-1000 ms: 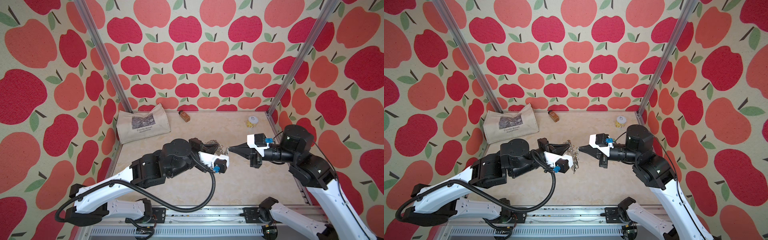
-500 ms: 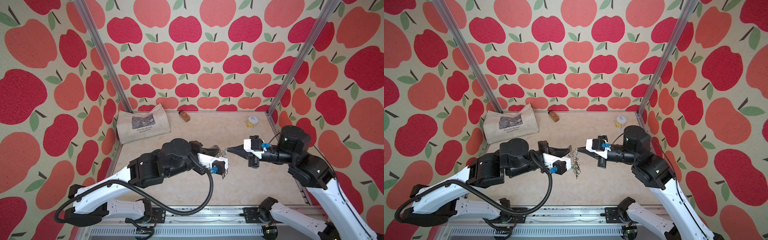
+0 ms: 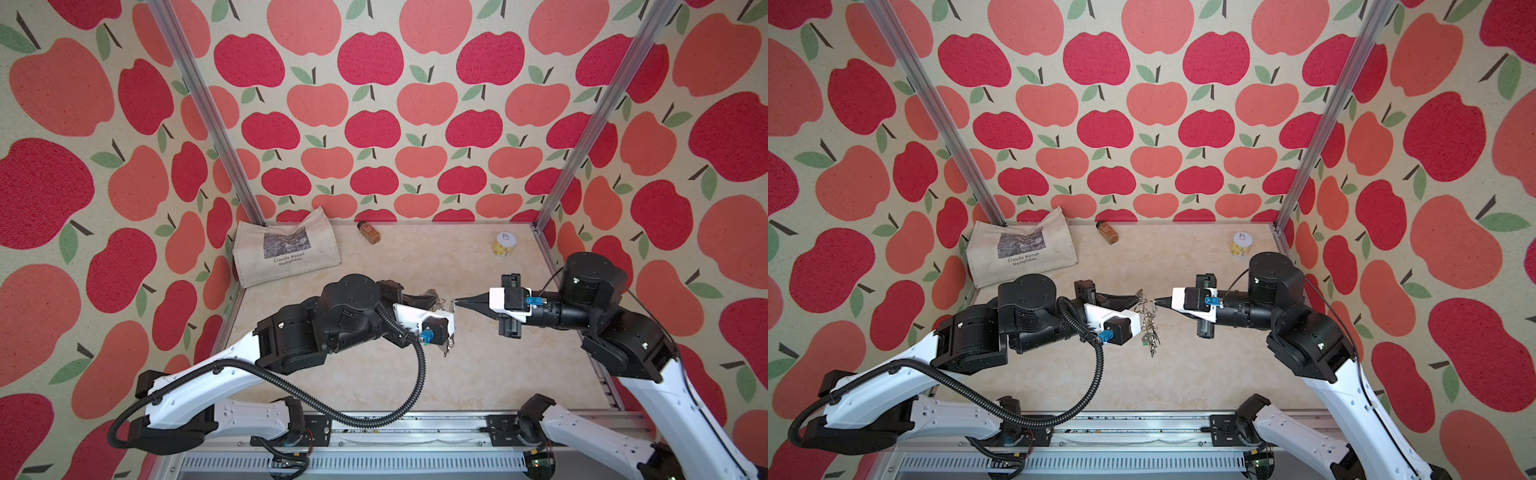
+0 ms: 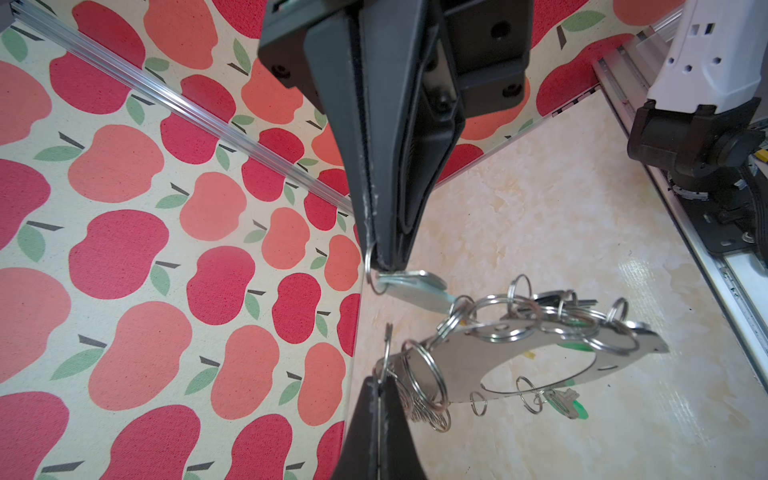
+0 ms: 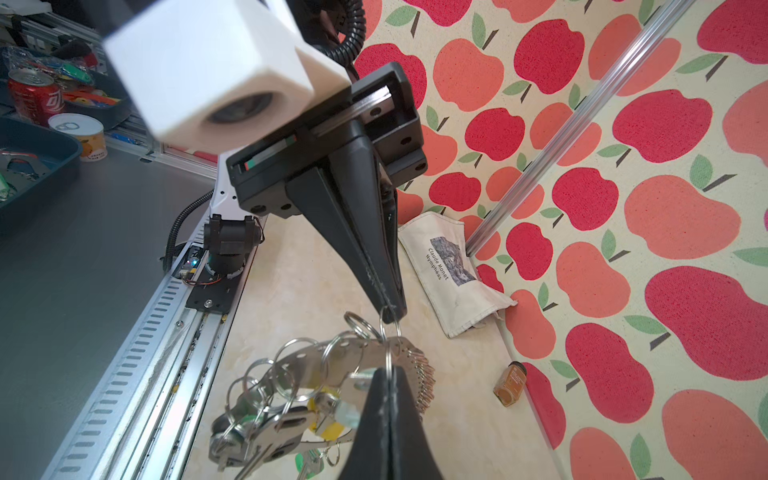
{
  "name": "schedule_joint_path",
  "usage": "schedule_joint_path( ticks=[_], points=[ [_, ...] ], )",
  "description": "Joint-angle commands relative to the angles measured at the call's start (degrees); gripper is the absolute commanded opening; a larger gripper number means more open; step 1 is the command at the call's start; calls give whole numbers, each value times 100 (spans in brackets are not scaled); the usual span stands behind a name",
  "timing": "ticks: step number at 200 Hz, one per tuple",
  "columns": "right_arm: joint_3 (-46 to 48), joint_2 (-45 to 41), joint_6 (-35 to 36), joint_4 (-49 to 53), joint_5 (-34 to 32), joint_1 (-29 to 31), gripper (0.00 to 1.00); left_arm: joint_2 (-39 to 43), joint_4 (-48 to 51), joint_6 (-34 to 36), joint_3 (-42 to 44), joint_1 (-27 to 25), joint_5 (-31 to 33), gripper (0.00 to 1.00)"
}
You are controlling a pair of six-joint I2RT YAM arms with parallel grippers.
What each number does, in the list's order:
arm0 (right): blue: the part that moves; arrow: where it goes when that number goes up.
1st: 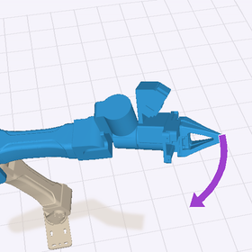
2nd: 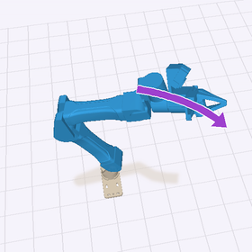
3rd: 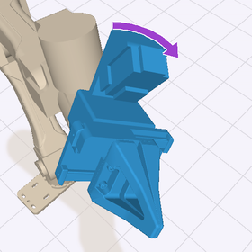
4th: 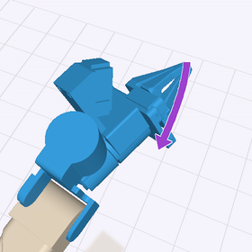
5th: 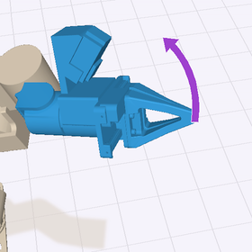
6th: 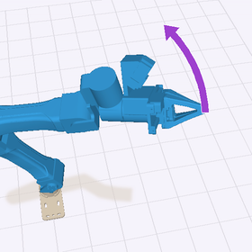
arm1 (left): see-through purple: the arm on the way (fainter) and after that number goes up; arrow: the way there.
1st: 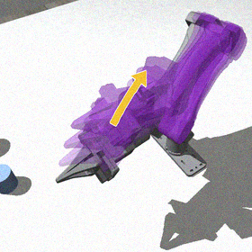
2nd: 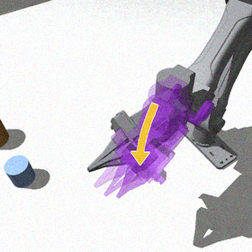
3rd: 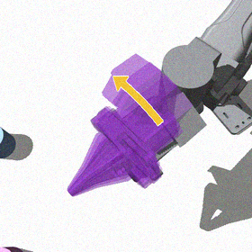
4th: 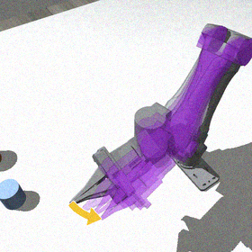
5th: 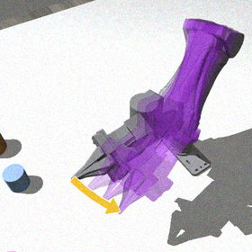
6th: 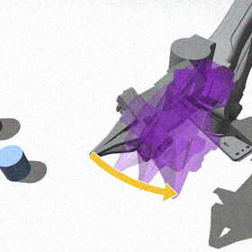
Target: Put the keys on the keyring
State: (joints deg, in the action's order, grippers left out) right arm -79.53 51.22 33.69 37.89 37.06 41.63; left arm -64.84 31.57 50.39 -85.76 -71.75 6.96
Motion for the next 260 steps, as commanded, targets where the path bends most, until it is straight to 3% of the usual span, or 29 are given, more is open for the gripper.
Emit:
schedule_joint_path(
  ticks=[1, 260],
  points=[
    [-59, -34, 141, 122, -30, 76, 0, 17, -93, -139, -284, 20, -80, 0],
    [-81, 48, 95, -185, -111, 170, 0, -45, 24, -98, -359, -31, -150, 0]
  ],
)
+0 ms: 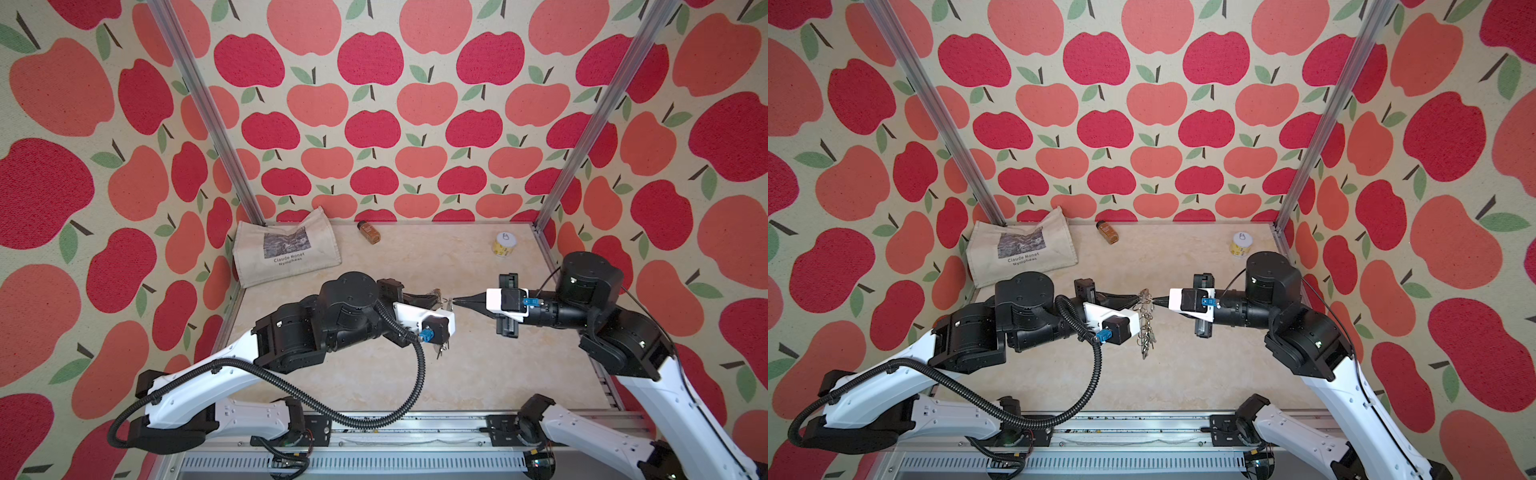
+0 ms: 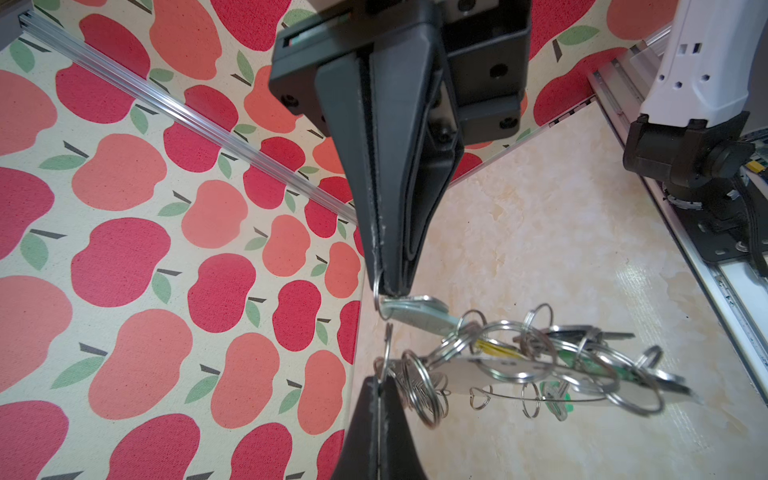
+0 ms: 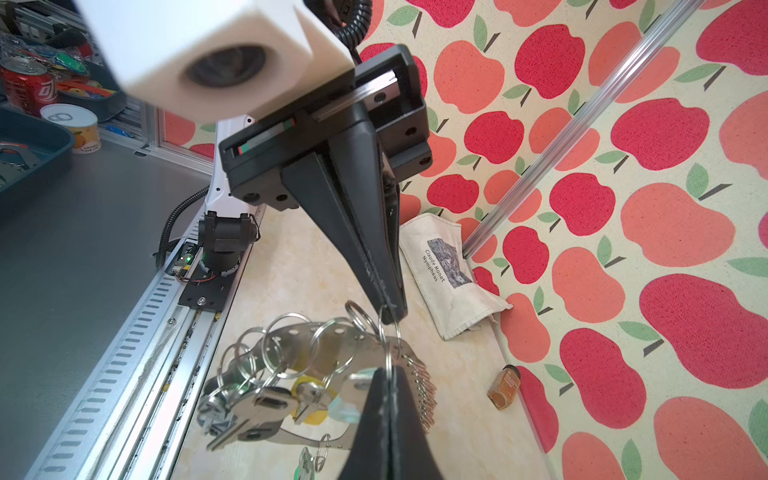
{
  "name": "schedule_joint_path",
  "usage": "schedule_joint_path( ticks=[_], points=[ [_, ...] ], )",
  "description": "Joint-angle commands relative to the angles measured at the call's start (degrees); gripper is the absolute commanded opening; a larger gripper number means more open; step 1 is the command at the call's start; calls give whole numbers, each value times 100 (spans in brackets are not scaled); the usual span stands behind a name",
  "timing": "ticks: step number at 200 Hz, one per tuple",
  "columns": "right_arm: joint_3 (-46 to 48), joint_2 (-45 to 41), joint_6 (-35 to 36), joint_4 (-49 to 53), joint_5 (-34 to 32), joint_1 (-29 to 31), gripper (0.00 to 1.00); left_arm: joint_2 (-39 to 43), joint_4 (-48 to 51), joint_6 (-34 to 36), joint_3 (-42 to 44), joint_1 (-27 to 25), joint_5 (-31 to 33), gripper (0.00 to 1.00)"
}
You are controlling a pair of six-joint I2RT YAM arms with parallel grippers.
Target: Put the keys on the keyring
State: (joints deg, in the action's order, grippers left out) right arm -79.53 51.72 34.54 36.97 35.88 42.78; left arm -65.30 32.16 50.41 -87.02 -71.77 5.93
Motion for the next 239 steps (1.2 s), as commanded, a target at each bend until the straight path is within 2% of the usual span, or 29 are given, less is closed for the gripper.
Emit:
schedule_joint_path(
  ticks=[1, 239],
  points=[
    [-81, -3, 9, -94, 3, 55, 0, 0, -35, -101, -238, -30, -48, 0],
    [-96, 57, 27, 55, 112, 100, 0, -29, -18, -58, -299, -54, 15, 0]
  ],
)
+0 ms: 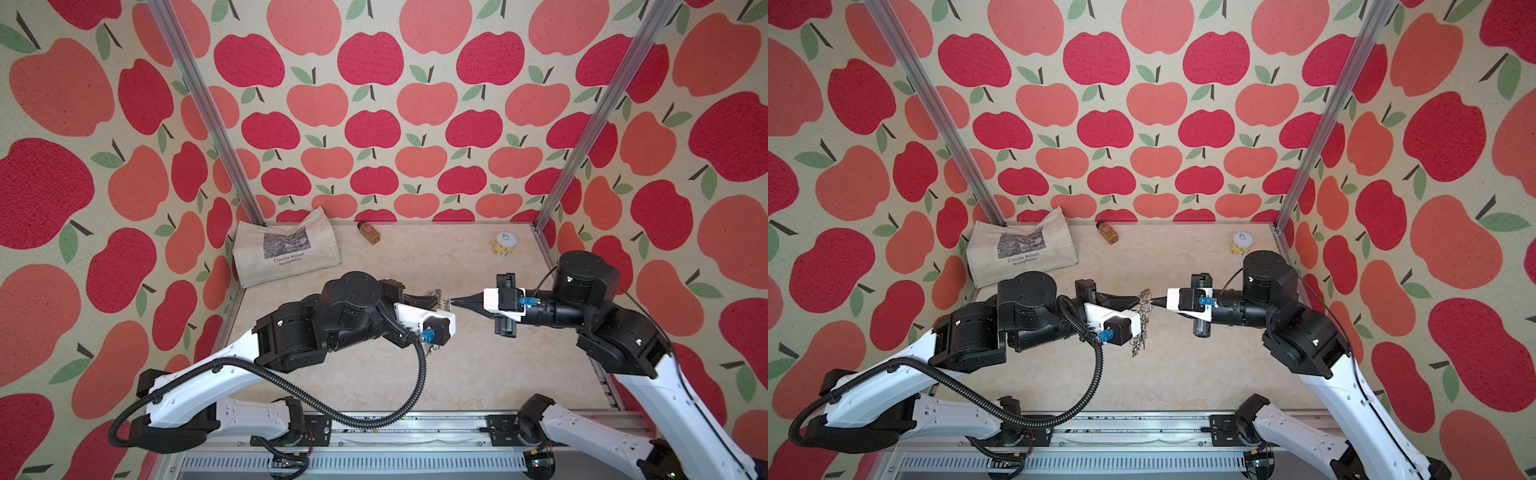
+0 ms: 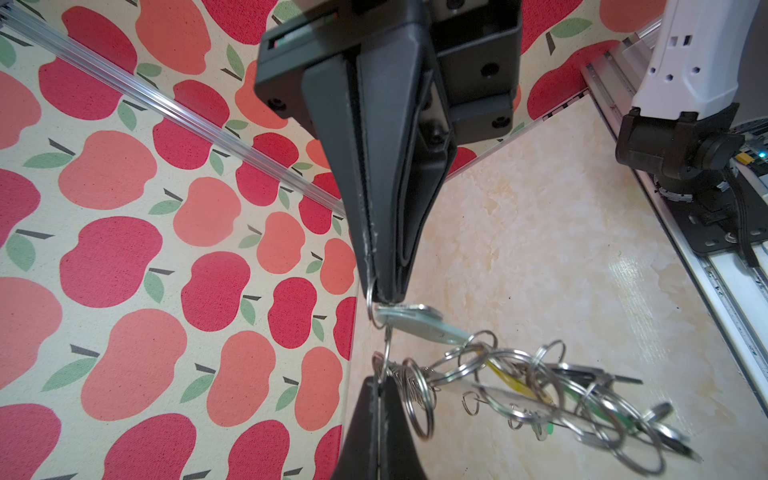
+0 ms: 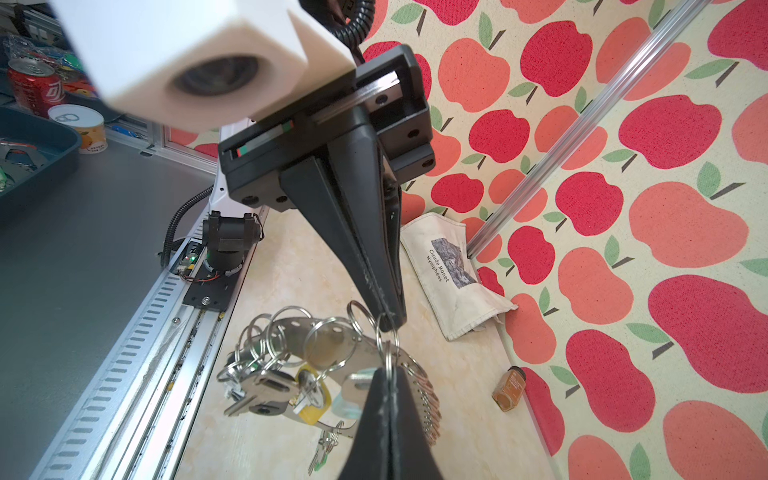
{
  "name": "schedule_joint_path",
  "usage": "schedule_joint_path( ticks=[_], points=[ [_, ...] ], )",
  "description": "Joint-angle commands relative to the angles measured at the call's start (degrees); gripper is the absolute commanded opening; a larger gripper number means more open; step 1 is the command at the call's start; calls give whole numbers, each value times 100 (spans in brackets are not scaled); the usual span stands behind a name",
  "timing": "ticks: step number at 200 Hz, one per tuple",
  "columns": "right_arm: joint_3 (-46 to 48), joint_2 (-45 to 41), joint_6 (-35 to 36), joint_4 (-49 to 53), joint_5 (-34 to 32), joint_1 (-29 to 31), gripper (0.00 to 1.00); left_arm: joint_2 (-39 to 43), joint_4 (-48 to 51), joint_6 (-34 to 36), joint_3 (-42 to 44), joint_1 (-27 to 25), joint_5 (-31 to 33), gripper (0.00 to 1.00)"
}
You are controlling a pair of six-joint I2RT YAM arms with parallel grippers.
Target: Put the keys on the keyring
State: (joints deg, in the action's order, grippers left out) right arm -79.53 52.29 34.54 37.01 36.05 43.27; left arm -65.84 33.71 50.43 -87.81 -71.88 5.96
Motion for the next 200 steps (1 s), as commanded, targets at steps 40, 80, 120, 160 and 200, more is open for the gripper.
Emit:
schedule_joint_path(
  ticks=[40, 80, 120, 160, 200],
  points=[
    [-120, 2, 28, 69, 130, 59, 0, 39, -161, -51, -210, -40, 46, 0],
    [-142, -26, 33, 103, 161, 59, 0, 46, -164, -49, -188, -39, 72, 0],
    [-160, -26, 14, 152, 209, 59, 0, 49, -164, -43, -184, -44, 90, 0],
    [-107, -8, 40, 136, 100, 69, 0, 28, -171, -25, -227, -79, 74, 0],
    [-103, 19, 45, 95, 3, 68, 0, -7, -103, -27, -311, -120, 55, 0]
  ],
)
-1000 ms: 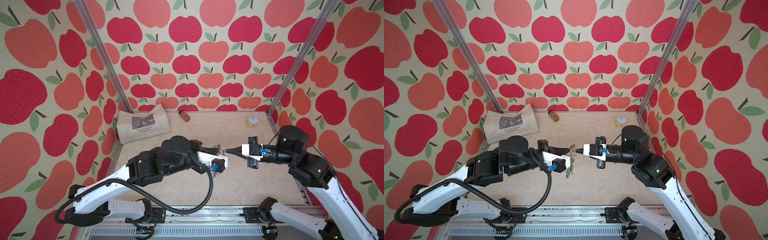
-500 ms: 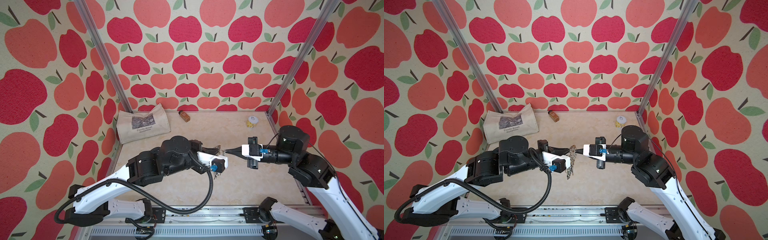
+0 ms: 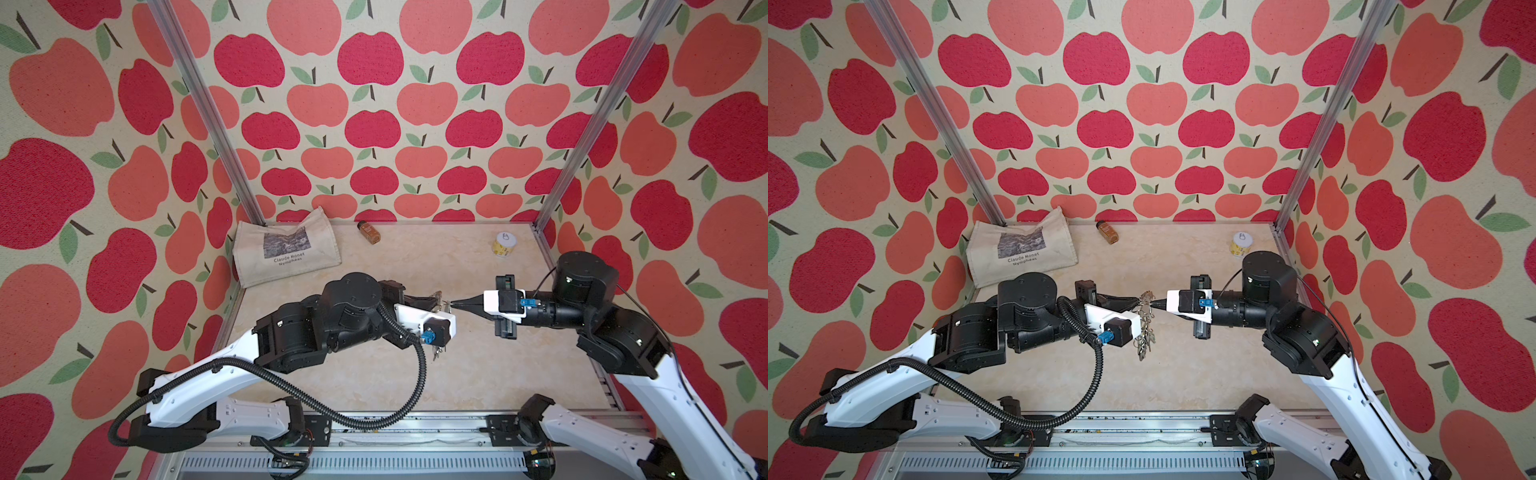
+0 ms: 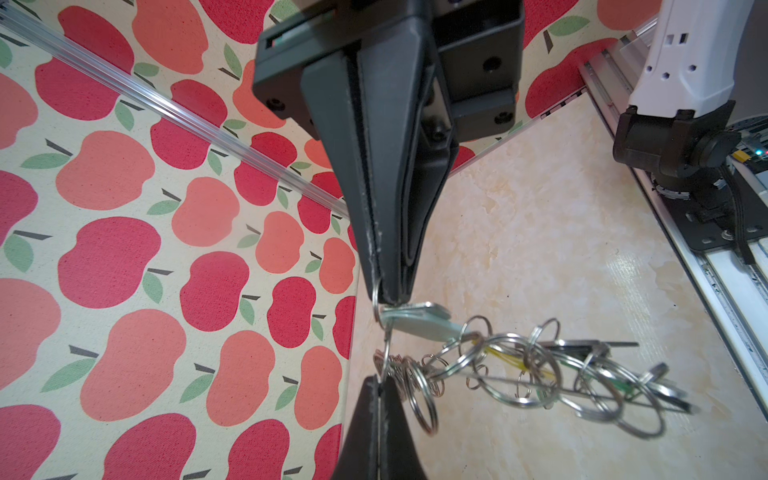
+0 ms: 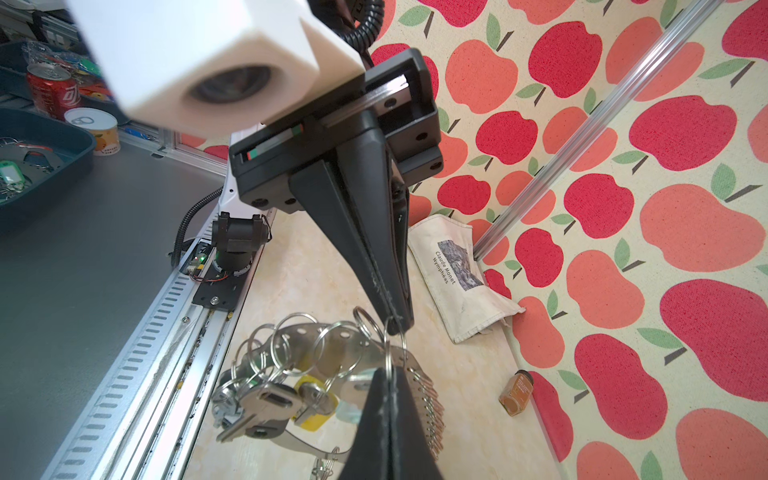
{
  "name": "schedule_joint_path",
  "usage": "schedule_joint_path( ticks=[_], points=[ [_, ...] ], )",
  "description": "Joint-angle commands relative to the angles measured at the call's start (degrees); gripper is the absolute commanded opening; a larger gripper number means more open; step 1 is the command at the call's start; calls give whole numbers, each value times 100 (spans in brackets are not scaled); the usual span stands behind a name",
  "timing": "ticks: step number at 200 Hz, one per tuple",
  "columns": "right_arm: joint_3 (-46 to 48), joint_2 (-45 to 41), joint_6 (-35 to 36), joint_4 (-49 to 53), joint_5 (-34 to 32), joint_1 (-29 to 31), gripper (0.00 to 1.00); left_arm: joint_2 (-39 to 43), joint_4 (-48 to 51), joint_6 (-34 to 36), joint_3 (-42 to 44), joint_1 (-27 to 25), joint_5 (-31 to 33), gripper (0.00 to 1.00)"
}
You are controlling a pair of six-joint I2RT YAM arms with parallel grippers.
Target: Put the keys on the keyring
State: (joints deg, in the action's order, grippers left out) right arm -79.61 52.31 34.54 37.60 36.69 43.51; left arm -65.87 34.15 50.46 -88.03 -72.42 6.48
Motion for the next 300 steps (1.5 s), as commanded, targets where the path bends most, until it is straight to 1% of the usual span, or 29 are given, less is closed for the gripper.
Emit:
schedule_joint_path(
  ticks=[1, 45, 78, 130, 300],
  points=[
    [-96, 16, 49, 32, -63, 44, 0, -5, -151, -28, -292, -63, 2, 0],
    [-92, 17, 53, -16, -144, 47, 0, -6, -93, -45, -285, -88, 17, 0],
    [-193, -37, 23, -59, 52, 51, 0, 34, -106, -3, -164, -87, 156, 0],
    [-235, -44, 37, 4, 159, 71, 0, 32, -122, -2, -158, -88, 215, 0],
    [-204, 3, 208, 166, -183, 145, 0, -62, 1, -10, -325, -87, 156, 0]
  ],
)
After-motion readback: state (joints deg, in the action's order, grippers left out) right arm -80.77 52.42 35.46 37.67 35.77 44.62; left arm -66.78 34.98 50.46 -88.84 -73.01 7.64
